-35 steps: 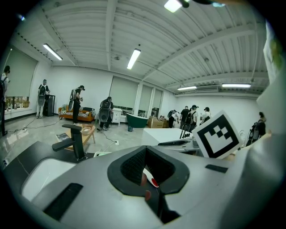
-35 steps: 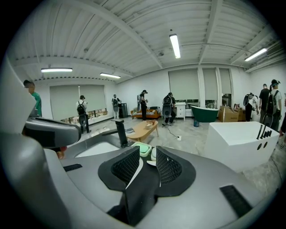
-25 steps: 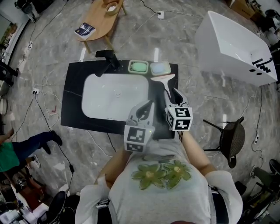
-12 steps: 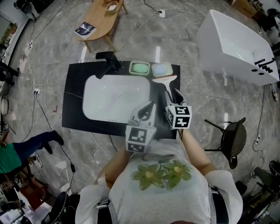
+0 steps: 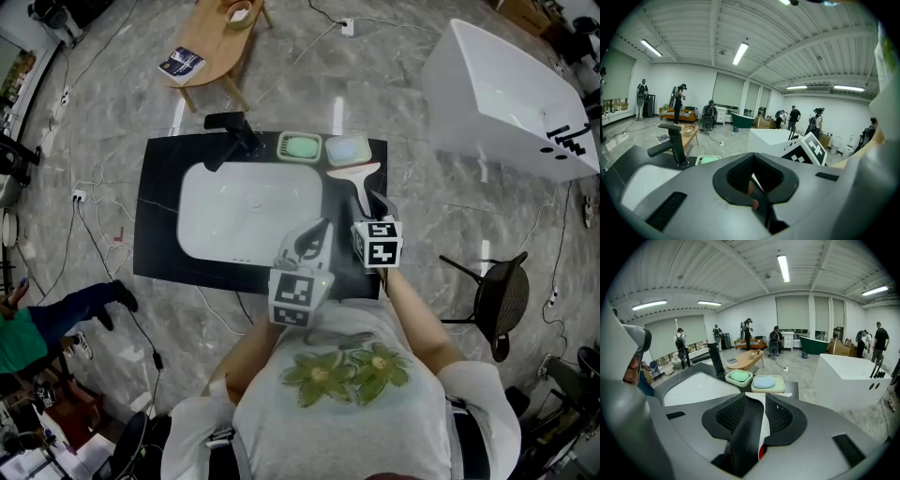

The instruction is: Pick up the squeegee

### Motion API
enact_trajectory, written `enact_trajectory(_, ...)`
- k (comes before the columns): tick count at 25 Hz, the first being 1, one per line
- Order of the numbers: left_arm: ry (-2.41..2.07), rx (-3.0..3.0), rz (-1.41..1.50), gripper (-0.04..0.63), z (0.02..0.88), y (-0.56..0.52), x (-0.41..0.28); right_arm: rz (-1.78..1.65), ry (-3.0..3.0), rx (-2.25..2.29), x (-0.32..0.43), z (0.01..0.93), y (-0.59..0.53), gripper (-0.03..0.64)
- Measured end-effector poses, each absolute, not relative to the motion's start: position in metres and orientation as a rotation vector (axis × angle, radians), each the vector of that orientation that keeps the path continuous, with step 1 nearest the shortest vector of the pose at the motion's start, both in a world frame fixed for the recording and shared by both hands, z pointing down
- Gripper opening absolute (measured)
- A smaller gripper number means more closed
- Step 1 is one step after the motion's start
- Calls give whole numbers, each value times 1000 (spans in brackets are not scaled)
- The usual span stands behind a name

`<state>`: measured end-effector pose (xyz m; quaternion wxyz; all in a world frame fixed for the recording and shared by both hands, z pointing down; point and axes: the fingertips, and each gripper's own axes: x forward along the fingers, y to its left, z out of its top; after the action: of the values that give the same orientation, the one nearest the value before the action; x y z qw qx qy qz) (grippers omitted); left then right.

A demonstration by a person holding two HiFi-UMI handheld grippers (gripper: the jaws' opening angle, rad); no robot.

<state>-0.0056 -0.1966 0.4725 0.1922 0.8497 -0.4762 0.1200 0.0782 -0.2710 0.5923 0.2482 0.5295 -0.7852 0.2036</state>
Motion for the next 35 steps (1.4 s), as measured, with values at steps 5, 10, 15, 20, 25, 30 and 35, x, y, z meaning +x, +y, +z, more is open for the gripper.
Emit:
enact_trajectory(5, -1340, 2382, 342, 9, 475, -198, -8, 574, -2121, 1442, 77, 601, -274, 112)
enact_trajectory(10, -1343, 2379, 345, 9, 475, -198, -8, 585, -2098, 1446, 80, 611, -278, 112)
enact_trajectory(15, -1342, 2375, 347, 9, 475, -198, -9, 592, -2063, 1448, 85, 627, -282, 112)
enact_trajectory(20, -1348, 2369, 350, 9, 477, -199, -11, 610, -2032, 1445, 89, 643, -285, 112)
enact_trajectory(25, -1350, 2365, 353, 9, 477, -197, -13, 638, -2003, 1443, 91, 653, -284, 114)
enact_trajectory(30, -1352, 2362, 356, 9, 477, -197, -12, 645, -1995, 1443, 92, 658, -287, 115)
enact_trajectory(35, -1353, 2360, 358, 9, 481, -196, -15, 658, -1983, 1438, 91, 666, -287, 117)
